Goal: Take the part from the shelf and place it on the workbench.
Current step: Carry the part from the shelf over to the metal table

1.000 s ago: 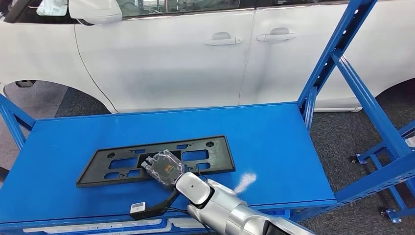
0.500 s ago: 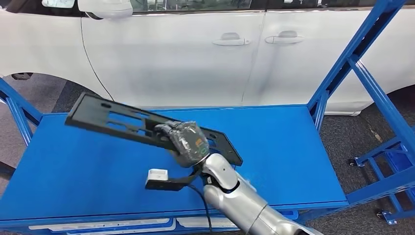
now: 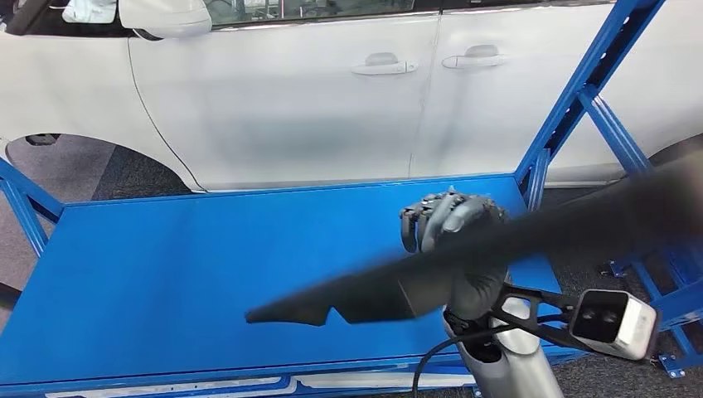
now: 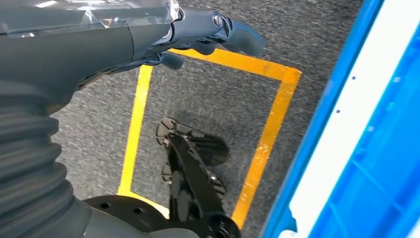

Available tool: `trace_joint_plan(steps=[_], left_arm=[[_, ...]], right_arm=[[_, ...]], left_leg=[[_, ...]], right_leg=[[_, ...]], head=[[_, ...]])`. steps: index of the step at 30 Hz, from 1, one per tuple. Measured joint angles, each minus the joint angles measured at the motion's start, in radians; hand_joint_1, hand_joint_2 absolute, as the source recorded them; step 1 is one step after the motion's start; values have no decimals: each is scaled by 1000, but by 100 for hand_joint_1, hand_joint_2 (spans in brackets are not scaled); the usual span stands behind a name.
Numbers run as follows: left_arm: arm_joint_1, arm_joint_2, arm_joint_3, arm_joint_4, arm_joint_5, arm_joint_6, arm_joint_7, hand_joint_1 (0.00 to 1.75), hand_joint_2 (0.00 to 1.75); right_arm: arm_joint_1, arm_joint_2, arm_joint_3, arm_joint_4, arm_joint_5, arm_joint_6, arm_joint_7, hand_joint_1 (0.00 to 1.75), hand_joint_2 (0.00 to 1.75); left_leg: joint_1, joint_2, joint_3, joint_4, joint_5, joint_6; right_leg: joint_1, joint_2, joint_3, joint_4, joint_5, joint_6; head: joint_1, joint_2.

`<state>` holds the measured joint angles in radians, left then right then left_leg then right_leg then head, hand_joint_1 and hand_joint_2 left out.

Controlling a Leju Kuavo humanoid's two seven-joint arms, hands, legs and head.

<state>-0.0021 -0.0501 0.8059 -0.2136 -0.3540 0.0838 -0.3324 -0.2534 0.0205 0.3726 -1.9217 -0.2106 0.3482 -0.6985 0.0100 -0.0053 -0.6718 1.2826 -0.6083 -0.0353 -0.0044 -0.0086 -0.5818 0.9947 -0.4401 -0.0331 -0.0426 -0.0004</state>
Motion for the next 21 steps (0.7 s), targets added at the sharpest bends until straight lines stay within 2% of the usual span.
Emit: trace_joint_plan(steps=[1, 3, 4, 5, 8, 9, 10, 11, 13, 14, 15, 16, 17, 19, 20, 21], left_arm=[[-1, 0, 2, 0, -5, 4, 5, 0, 175], [-5, 0, 8, 0, -12, 11, 13, 0, 175], [-9, 0, 12, 0, -16, 14, 15, 0, 175], [-12, 0, 14, 0, -19, 17, 16, 0, 175], [-16, 0, 17, 0, -30, 21, 18, 0, 175], [-17, 0, 18, 0, -31, 22, 19, 0, 175], [-19, -1, 18, 0, -31, 22, 20, 0, 175], [-21, -1, 18, 0, -32, 22, 20, 0, 175], [-23, -1, 20, 0, -32, 22, 22, 0, 175], [-23, -1, 21, 0, -32, 22, 23, 0, 175], [-23, -1, 23, 0, -32, 22, 24, 0, 175], [-23, -2, 24, 0, -32, 22, 26, 0, 175], [-23, -2, 25, 0, -32, 22, 27, 0, 175], [-24, -3, 26, 0, -33, 21, 30, 0, 175], [-25, -3, 28, 0, -34, 21, 31, 0, 175], [-26, -3, 30, 0, -34, 22, 31, 0, 175]], right_arm=[[11, 0, -13, -20, -3, 35, 0, 175, 175], [23, 0, -29, -54, 7, 75, 0, 175, 175], [26, 0, -33, -67, 13, 84, 0, 175, 175], [27, 0, -36, -78, 20, 90, 0, 175, 175], [31, 0, -42, -98, 38, 99, 1, 175, 175], [32, 0, -43, -102, 42, 100, 1, 175, 175], [32, 0, -44, -106, 43, 101, 1, 175, 175], [33, -1, -44, -108, 43, 101, 1, 175, 175], [35, -3, -44, -108, 40, 102, 1, 175, 175], [35, -5, -44, -107, 38, 103, 1, 175, 175], [35, -7, -43, -106, 37, 103, 1, 175, 175], [34, -9, -42, -105, 36, 103, 1, 175, 175], [32, -11, -40, -105, 36, 102, 3, 175, 175], [25, -13, -34, -103, 36, 98, 8, 175, 175], [21, -15, -30, -101, 36, 96, 11, 175, 175], [20, -16, -25, -98, 36, 93, 13, 175, 175]], left_leg=[[1, 0, 19, -38, 27, 1], [-1, 0, 96, -188, 96, 8], [-3, -1, 126, -250, 119, 13], [-5, -1, 143, -286, 130, 18], [-6, -2, 142, -301, 144, 32], [-3, 0, 140, -306, 152, 39], [-1, 1, 136, -312, 161, 46], [1, 3, 130, -315, 170, 50], [-1, 3, 108, -312, 182, 54], [-2, 4, 97, -309, 188, 53], [-2, 4, 85, -304, 194, 52], [-2, 3, 73, -299, 199, 50], [-1, 3, 62, -292, 203, 47], [-2, 1, 44, -279, 211, 39], [-3, 0, 39, -274, 215, 33], [-4, -1, 36, -272, 220, 27]], right_leg=[[0, 1, 0, 1, 0, 0], [2, 4, 2, 2, 0, 2], [3, 5, 2, 3, 1, 6], [5, 6, 1, 3, 3, 10], [5, 7, -3, 2, 10, 27], [4, 7, -8, 11, 0, 32], [3, 8, -19, 37, -26, 37], [2, 8, -38, 85, -64, 40], [-2, 9, -85, 219, -150, 47], [-3, 9, -98, 270, -172, 49], [-4, 9, -94, 288, -173, 51], [-5, 9, -69, 266, -157, 51], [-6, 9, -26, 206, -129, 51], [-7, 10, 60, 69, -99, 45], [-5, 11, 84, 29, -93, 41], [-2, 13, 89, 15, -95, 35]], head=[[0, 0], [0, 0], [1, 0], [1, 0], [2, 0], [2, 0], [4, 0], [5, 0], [7, 0], [7, 0], [7, 0], [7, 0], [7, 0], [7, 0], [7, 0], [7, 0]])
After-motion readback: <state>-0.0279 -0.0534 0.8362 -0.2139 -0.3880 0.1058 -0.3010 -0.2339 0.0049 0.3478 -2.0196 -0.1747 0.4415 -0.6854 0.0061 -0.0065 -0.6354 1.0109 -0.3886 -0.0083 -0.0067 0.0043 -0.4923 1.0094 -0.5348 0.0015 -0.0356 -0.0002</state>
